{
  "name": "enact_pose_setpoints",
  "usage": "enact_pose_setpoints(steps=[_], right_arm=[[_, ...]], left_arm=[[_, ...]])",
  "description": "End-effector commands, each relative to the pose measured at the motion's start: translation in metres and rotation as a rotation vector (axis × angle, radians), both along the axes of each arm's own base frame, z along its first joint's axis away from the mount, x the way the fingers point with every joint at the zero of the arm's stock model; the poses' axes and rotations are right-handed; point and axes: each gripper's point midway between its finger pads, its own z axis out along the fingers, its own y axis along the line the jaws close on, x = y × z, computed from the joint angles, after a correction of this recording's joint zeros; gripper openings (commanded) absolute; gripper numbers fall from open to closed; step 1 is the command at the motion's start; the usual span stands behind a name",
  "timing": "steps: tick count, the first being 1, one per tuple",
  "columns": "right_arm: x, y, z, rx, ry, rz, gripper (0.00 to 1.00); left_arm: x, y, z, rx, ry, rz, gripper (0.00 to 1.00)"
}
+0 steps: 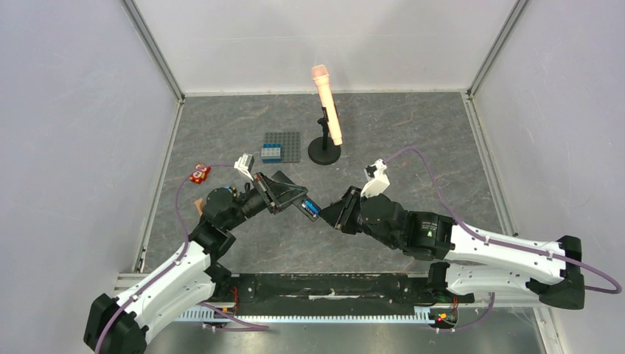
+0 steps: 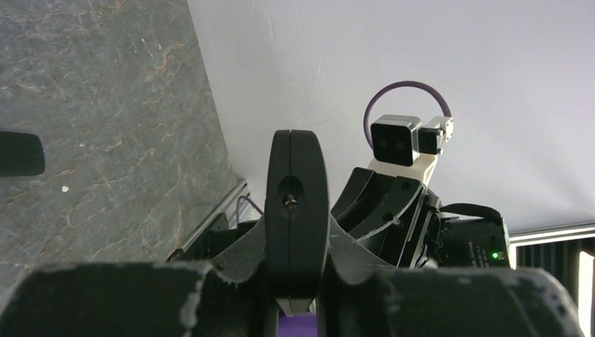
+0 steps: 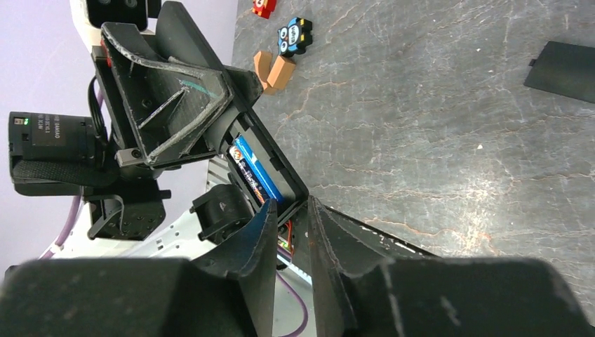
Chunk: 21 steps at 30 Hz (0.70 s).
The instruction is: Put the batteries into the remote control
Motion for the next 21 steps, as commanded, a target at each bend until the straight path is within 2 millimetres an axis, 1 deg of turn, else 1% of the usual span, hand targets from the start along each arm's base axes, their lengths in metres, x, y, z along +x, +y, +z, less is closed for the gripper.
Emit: enact_pose_setpoints(steps=[1,5,8,10,15,18,21], right_arm=[[0.020,-0.023,0.006,-0.048,-0.044,-0.111,0.23],[0.020,-0.027,0.009,-0.040,-0.047,-0.119,0.24],[0.019,-0.027,0.014,-0.026,-0.051,-0.115,0.27],[0.018,-0.027,0.017,-0.012,-0.057,-0.108,0.31],[0.015,-0.027,0.028,0.047,-0.082,-0.087,0.47],[0.012,-0.021,0.031,0.070,-0.104,-0.048,0.55],[0.008,-0.012,0.030,0.072,-0.128,0.005,0.60]], left_arm=[[-0.016,-0.004,0.029,0.004,-0.113,-0.062,0.02],[-0.013,-0.005,0.025,0.023,-0.107,-0.056,0.02],[-0.011,-0.005,0.022,0.031,-0.103,-0.051,0.02],[-0.010,-0.005,0.020,0.036,-0.101,-0.045,0.02],[-0.009,-0.006,0.017,0.042,-0.095,-0.044,0.02],[-0.010,-0.006,0.018,0.042,-0.099,-0.052,0.02],[-0.014,-0.008,0.020,0.047,-0.119,-0.072,0.02]])
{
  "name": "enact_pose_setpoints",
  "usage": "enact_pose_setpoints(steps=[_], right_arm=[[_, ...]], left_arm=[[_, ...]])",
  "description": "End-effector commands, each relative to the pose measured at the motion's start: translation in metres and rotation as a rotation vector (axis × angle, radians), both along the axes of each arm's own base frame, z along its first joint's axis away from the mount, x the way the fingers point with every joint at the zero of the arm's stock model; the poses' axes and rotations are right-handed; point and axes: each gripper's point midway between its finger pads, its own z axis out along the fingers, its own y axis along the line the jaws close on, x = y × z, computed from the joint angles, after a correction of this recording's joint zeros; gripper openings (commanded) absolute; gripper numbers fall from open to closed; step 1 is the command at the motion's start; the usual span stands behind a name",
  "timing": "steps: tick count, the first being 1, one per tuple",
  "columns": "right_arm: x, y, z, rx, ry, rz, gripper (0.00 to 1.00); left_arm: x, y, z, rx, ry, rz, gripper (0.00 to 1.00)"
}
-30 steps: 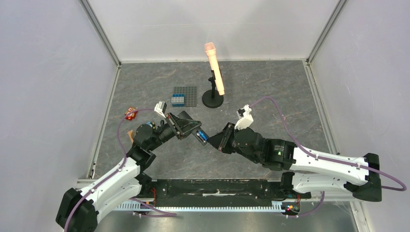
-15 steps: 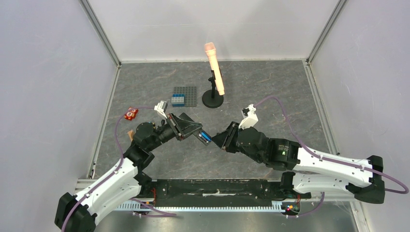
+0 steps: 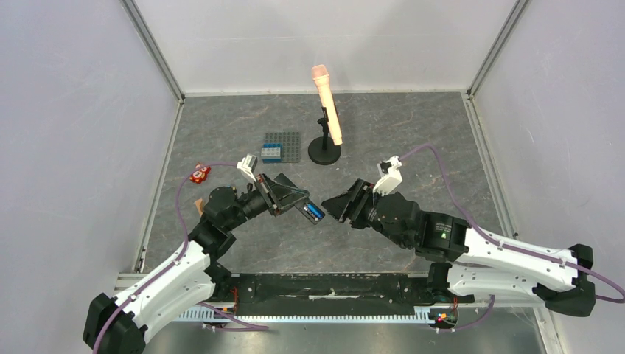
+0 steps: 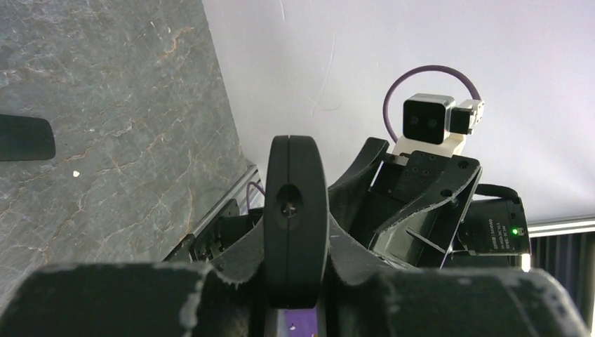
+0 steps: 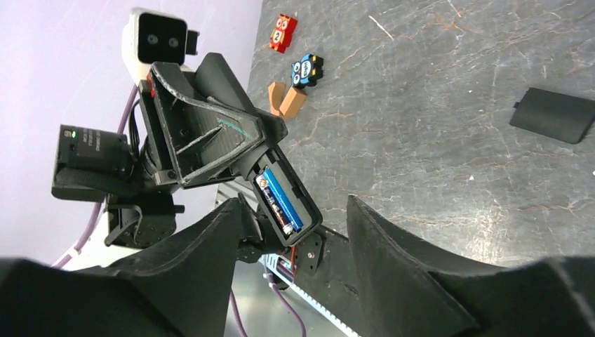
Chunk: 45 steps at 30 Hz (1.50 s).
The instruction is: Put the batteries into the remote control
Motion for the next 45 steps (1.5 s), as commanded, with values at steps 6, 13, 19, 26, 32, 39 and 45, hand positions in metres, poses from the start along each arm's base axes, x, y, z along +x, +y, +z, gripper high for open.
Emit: enact_pose_setpoints(steps=[6,13,19,26,32,39,45], right_arm=[[-0.011,0.030,0.003,-0.029,-0.134,0.198,0.63],[-0.028,0.036,0.010,-0.024,-0.240,0.342,0.57],[-0.045,0.036,0.017,-0.026,-0.327,0.469,0.54],[-0.063,0.046,0.009,-0.029,-0.337,0.597,0.52],[-0.062,0.048,0.004,-0.029,-0.324,0.598,0.40],[-0.065,0.049,0.012,0.018,-0.347,0.610,0.22],[-0.066,0.052,0.012,0.018,-0.342,0.622,0.00]], left_arm=[[-0.027,-0.009,0.036,-0.002,-0.211,-0.163,0.02],[-0.050,-0.012,0.040,0.025,-0.299,-0.299,0.02],[-0.061,-0.013,0.048,0.014,-0.347,-0.364,0.02],[-0.066,-0.014,0.052,0.005,-0.368,-0.394,0.02],[-0.069,-0.013,0.052,0.000,-0.375,-0.407,0.02],[-0.071,-0.013,0.051,-0.003,-0.378,-0.414,0.02],[-0.070,-0.013,0.052,-0.011,-0.379,-0.413,0.02]])
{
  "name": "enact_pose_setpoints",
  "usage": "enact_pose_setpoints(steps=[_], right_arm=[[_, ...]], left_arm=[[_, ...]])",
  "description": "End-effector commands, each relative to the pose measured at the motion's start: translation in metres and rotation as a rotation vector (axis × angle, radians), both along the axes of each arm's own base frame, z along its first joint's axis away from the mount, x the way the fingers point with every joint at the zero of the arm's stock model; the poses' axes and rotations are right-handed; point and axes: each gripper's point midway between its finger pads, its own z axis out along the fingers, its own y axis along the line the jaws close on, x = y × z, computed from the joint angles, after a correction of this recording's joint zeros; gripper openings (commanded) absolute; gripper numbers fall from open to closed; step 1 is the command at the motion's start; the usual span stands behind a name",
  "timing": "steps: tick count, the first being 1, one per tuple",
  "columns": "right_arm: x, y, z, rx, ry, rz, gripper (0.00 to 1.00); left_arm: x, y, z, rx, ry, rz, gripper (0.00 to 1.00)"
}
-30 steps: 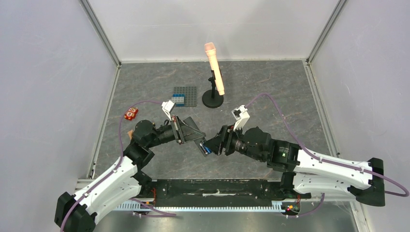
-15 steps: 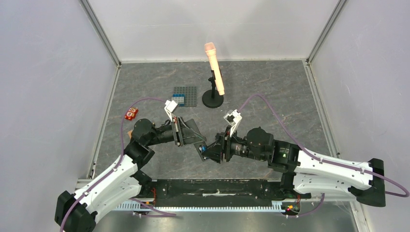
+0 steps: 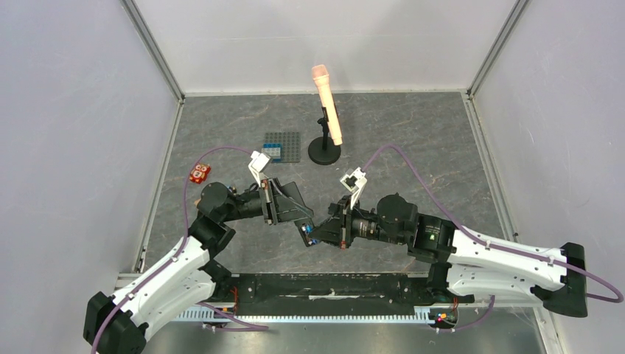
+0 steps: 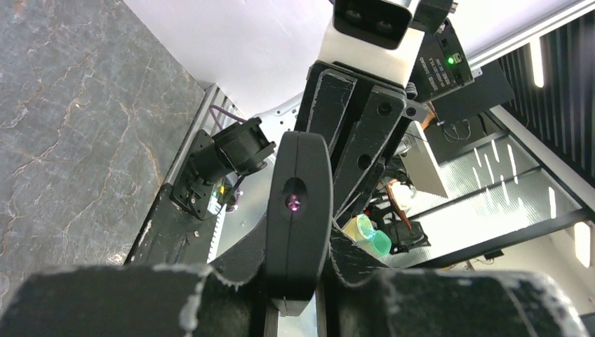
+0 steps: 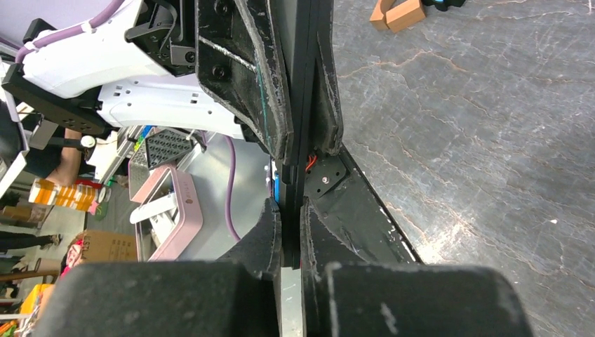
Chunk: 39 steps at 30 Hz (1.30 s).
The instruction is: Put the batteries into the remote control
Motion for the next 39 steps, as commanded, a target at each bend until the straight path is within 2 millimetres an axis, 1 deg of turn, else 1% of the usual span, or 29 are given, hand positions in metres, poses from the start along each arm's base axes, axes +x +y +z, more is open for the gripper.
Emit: enact_pose_setpoints(steps=[1,2,5,8,11,12,13,16,19,20,23,26,28,29,31,32,34,35,36,37,38,39], right_arm=[[0.000,0.004,0.015,0.052,-0.048,0.019,0.00],[0.000,0.005,0.015,0.052,-0.045,0.018,0.01],[0.002,0.004,0.016,0.054,-0.038,0.004,0.11],[0.005,0.001,0.019,0.059,-0.032,-0.020,0.33],[0.012,-0.008,0.026,0.082,-0.037,-0.074,0.53],[0.017,-0.013,0.018,0.052,-0.029,-0.109,0.58],[0.021,-0.019,0.017,0.050,-0.032,-0.142,0.60],[0.034,-0.037,0.005,0.011,-0.038,-0.226,0.64],[0.048,-0.054,-0.015,-0.078,-0.061,-0.295,0.65],[0.054,-0.059,-0.022,-0.119,-0.078,-0.314,0.65],[0.074,-0.075,-0.049,-0.290,-0.170,-0.322,0.66],[0.098,-0.087,-0.078,-0.476,-0.249,-0.284,0.71],[0.114,-0.089,-0.091,-0.576,-0.261,-0.249,0.74],[0.120,-0.086,-0.091,-0.611,-0.287,-0.210,0.75],[0.129,-0.079,-0.102,-0.695,-0.317,-0.120,0.77],[0.135,-0.076,-0.112,-0.749,-0.330,-0.072,0.77],[0.141,-0.072,-0.131,-0.840,-0.334,0.033,0.77],[0.147,-0.072,-0.141,-0.889,-0.337,0.066,0.77],[0.150,-0.074,-0.155,-0.944,-0.328,0.111,0.77],[0.153,-0.074,-0.160,-0.975,-0.334,0.148,0.76],[0.154,-0.074,-0.171,-1.010,-0.327,0.194,0.76],[0.154,-0.074,-0.176,-1.037,-0.330,0.237,0.75]], left_arm=[[-0.004,0.000,0.016,-0.034,-0.055,-0.016,0.02],[-0.004,0.000,0.016,-0.034,-0.052,-0.016,0.02],[-0.003,0.000,0.016,-0.034,-0.051,-0.010,0.02],[0.001,0.000,0.012,-0.020,-0.048,0.015,0.02],[0.013,0.002,0.001,0.032,-0.025,0.093,0.02],[0.017,0.004,-0.003,0.050,-0.024,0.121,0.02],[0.023,0.007,-0.008,0.073,-0.006,0.161,0.02],[0.038,0.019,-0.022,0.134,0.025,0.277,0.02],[0.053,0.035,-0.037,0.193,0.062,0.407,0.02],[0.057,0.042,-0.048,0.231,0.097,0.447,0.02],[0.066,0.060,-0.070,0.307,0.165,0.551,0.02],[0.072,0.074,-0.089,0.359,0.235,0.626,0.02],[0.074,0.079,-0.100,0.381,0.279,0.648,0.02],[0.074,0.080,-0.104,0.385,0.298,0.654,0.02],[0.075,0.081,-0.111,0.389,0.331,0.660,0.02],[0.075,0.081,-0.113,0.387,0.342,0.660,0.02],[0.076,0.081,-0.118,0.384,0.361,0.659,0.02],[0.076,0.081,-0.119,0.381,0.368,0.656,0.02],[0.077,0.080,-0.119,0.378,0.373,0.655,0.02],[0.077,0.080,-0.120,0.378,0.378,0.651,0.02],[0.077,0.080,-0.121,0.378,0.380,0.650,0.02],[0.077,0.080,-0.122,0.381,0.384,0.646,0.02]])
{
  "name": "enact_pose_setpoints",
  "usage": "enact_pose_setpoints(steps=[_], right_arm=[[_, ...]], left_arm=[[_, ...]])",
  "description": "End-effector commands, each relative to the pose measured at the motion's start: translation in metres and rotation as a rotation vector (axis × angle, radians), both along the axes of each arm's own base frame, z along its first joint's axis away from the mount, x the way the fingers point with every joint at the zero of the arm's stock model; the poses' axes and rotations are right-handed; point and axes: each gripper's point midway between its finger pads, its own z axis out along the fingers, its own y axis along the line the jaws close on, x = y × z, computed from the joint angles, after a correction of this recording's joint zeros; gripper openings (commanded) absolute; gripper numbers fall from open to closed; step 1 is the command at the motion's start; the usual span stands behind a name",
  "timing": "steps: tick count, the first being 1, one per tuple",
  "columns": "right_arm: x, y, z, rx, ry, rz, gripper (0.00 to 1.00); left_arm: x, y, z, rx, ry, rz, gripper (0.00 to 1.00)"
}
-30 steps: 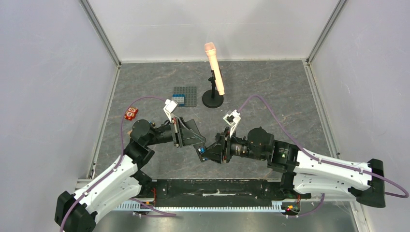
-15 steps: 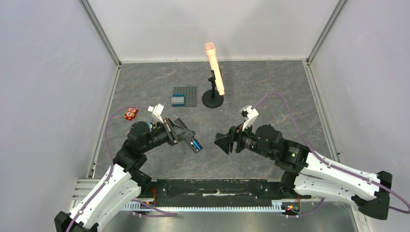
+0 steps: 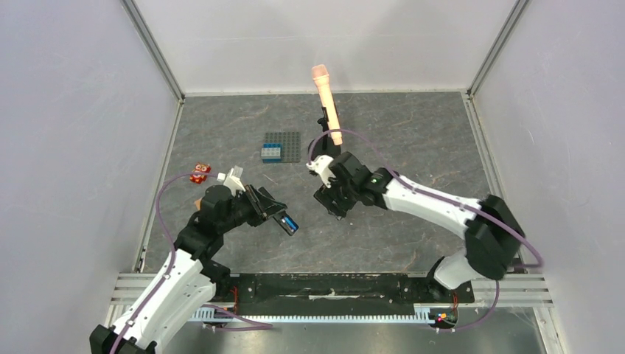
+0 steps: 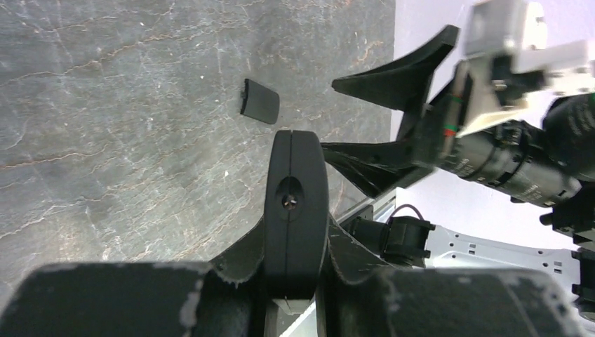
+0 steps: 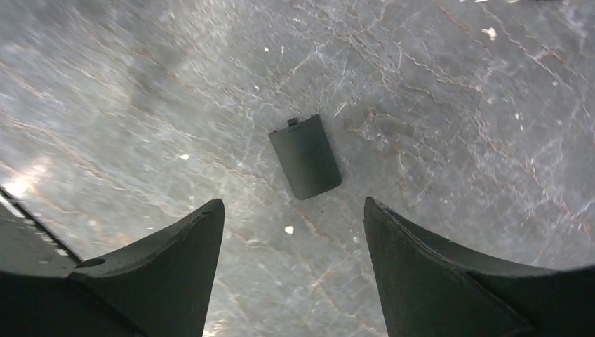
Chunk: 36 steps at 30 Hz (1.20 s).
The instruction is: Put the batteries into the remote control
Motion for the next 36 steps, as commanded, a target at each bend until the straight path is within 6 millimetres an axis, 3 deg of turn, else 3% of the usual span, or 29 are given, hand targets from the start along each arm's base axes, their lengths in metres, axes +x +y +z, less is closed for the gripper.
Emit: enact_pose_setpoints(steps=[1,17,26,36], right_arm=[[0.003,-0.005,-0.025,-0.193,0.034,0.237,0.74],[0.024,0.004,-0.076,-0.347,0.154,0.275,0.73],[0.024,-0.021,-0.097,-0.382,0.253,0.226,0.67],[0.004,-0.024,-0.116,-0.370,0.389,0.182,0.36]], left_arm=[[0.004,0.000,0.001,-0.025,0.011,0.009,0.02],[0.015,0.002,-0.017,-0.013,0.056,0.003,0.02],[0.014,0.004,-0.020,-0.020,0.065,-0.004,0.02],[0.014,0.005,-0.018,-0.028,0.061,-0.007,0.02]])
